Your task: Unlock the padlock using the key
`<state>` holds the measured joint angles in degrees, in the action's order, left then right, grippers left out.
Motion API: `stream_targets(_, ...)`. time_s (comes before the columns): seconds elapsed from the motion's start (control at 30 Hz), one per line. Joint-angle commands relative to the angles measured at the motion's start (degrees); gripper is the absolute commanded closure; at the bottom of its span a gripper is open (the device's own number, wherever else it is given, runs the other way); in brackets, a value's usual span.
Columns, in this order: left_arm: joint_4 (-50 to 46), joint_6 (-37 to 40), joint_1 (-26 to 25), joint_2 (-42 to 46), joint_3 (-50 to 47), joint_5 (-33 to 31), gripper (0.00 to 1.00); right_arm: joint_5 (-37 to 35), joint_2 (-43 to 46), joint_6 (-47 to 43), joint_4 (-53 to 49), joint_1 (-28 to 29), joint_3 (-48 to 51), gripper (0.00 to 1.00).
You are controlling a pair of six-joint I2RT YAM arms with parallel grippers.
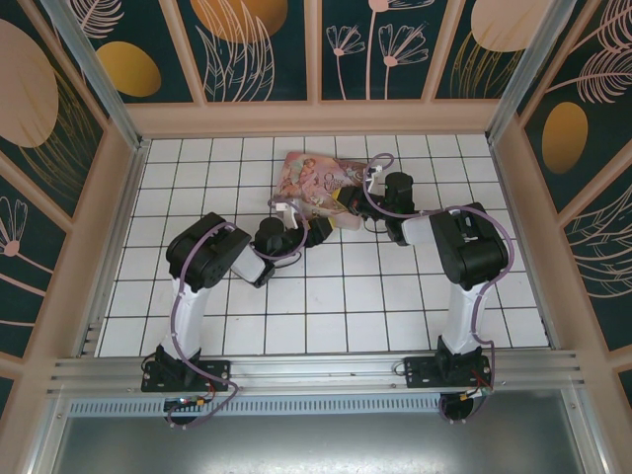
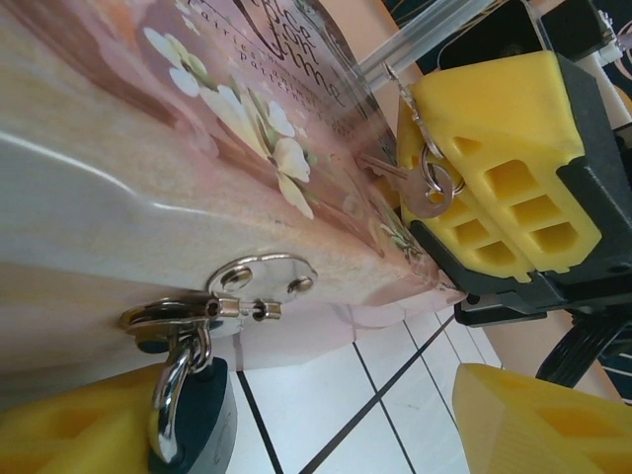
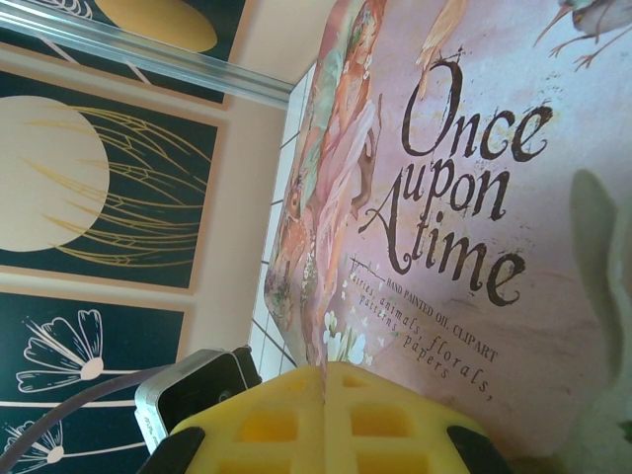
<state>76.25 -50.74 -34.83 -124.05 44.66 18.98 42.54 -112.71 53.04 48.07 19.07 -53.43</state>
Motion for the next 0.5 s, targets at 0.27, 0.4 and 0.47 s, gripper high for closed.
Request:
stream_targets(0.27, 4.4, -1.7, -0.3, -1.6, -0.1, -2.8, 0.43, 0.4, -3.0, 0.4, -2.2, 0.7, 0.9, 1.00)
stream_targets(0.4, 4.3, -1.7, -0.2, -1.4, -0.3, -3.5, 0.52, 0.4, -2.9, 0.3, -2.3, 0.7, 1.0, 1.00)
stream_targets(0.47, 4.0, -1.6, -0.2, -1.5, -0.3, -3.8, 0.55, 0.4, -3.0, 0.3, -2.3, 0.7, 1.2, 1.00)
